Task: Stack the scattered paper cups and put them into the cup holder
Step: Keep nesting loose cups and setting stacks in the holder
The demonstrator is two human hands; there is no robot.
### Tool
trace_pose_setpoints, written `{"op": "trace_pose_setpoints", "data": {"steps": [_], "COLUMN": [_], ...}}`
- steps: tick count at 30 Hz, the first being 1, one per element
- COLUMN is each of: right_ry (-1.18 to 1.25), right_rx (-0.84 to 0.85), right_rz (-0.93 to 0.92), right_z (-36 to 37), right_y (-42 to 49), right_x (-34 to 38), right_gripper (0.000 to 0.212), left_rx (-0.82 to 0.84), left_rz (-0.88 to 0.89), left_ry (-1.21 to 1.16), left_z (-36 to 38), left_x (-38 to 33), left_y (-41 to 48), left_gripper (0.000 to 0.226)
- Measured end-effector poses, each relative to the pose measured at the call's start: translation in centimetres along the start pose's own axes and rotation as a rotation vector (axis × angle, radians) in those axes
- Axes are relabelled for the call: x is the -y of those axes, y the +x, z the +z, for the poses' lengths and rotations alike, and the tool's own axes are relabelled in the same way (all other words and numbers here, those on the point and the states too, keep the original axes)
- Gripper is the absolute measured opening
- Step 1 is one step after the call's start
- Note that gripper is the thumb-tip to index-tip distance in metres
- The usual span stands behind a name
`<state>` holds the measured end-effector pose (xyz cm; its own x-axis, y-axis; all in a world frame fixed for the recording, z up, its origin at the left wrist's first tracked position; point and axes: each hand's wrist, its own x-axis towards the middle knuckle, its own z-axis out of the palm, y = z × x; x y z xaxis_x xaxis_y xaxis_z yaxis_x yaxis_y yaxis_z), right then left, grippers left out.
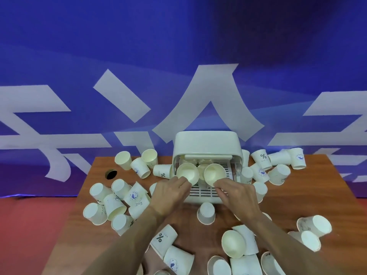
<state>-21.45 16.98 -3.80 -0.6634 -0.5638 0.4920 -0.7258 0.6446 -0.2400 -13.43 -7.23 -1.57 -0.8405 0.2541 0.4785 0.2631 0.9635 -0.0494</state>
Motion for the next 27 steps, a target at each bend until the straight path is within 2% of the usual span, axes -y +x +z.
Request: {"op": "trace_pose_setpoints", "data": {"steps": [4,9,20,27], "right_ry": [-0.012,-0.033,-0.052,-0.060], "right_rx": [-0.002,-0.007,-0.014,0.056], "right_rz": [-0.002,0.008,0.049,0.094], "right_z": [0.5,1.1,3.6,4.6], "right_y": [0.0,0.0,-0.3,0.1], "right_x": [0.5,0.8,0.1,0.0], "right_gripper": [0.004,0.004,0.006,0.006], "left_rx": [-0.042,-0.019,-0.025,0.006], "left_rz": [-0.047,-0.054,-0.106,-0.132], "left_ry": [0.005,-0.006,-0.023,-0.079], "left_z": [0.5,1.2,3.0,3.6], "left_x": [0.6,1.2,1.3,1.7], "left_y": [-0.7,-1.1,-1.8,-1.7], "left_gripper": [0.030,0.014,0.015,0.018]}}
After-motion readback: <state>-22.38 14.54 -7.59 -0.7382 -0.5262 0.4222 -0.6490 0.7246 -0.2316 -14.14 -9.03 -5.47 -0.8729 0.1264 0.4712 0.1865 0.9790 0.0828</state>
